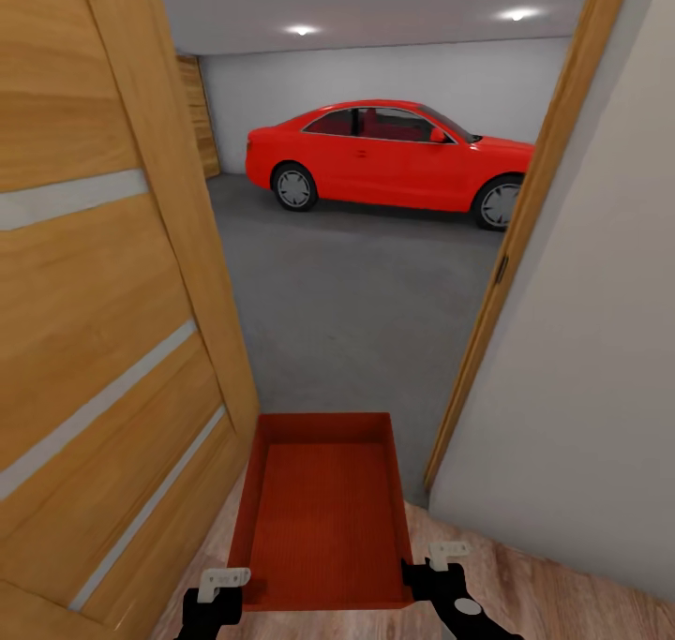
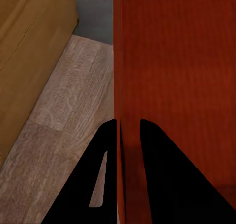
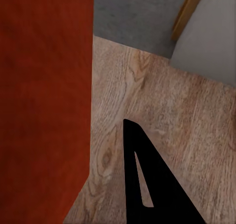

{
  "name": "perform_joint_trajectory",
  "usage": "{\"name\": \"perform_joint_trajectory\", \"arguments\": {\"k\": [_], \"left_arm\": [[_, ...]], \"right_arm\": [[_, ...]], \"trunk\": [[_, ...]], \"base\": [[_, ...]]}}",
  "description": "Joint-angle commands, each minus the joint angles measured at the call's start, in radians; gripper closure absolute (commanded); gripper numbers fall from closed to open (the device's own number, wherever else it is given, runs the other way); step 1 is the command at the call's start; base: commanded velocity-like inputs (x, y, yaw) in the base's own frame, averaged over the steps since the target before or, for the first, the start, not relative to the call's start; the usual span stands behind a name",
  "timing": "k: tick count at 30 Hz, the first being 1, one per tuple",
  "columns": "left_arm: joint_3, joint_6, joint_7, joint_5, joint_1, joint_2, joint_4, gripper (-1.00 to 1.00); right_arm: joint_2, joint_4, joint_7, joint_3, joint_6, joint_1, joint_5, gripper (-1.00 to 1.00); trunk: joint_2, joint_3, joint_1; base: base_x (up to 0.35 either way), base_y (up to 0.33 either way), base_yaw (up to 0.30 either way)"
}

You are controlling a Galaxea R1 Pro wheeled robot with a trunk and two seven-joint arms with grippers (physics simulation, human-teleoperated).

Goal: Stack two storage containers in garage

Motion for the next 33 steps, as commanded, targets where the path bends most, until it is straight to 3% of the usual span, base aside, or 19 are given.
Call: {"name": "perform_joint_trajectory", "arguments": {"k": [1, 9, 25, 33], "left_arm": [[0.017, -0.003, 0.009, 0.012, -0.001, 0.001, 0.000, 1.00], [0.017, -0.003, 0.009, 0.012, -0.001, 0.001, 0.000, 1.00], [0.017, -0.004, 0.009, 0.012, -0.001, 0.001, 0.000, 1.00], [0.017, -0.004, 0.008, 0.012, -0.001, 0.001, 0.000, 1.00]], "right_arm": [[-0.015, 0.001, -0.012, -0.007, -0.004, -0.001, 0.000, 1.00], [-0.015, 0.001, -0.012, -0.007, -0.004, -0.001, 0.000, 1.00], [-0.015, 0.001, -0.012, -0.007, -0.004, -0.001, 0.000, 1.00], [-0.015, 0.001, -0.012, -0.007, -0.004, -0.001, 0.000, 1.00]], "trunk": [[0.000, -0.001, 0.000], [0.000, -0.001, 0.000], [0.000, 0.006, 0.000], [0.000, 0.007, 0.000]], "base": [[0.010, 0.125, 0.000], [0.002, 0.165, -0.009], [0.000, 0.007, -0.239], [0.000, 0.185, -0.071]]}}
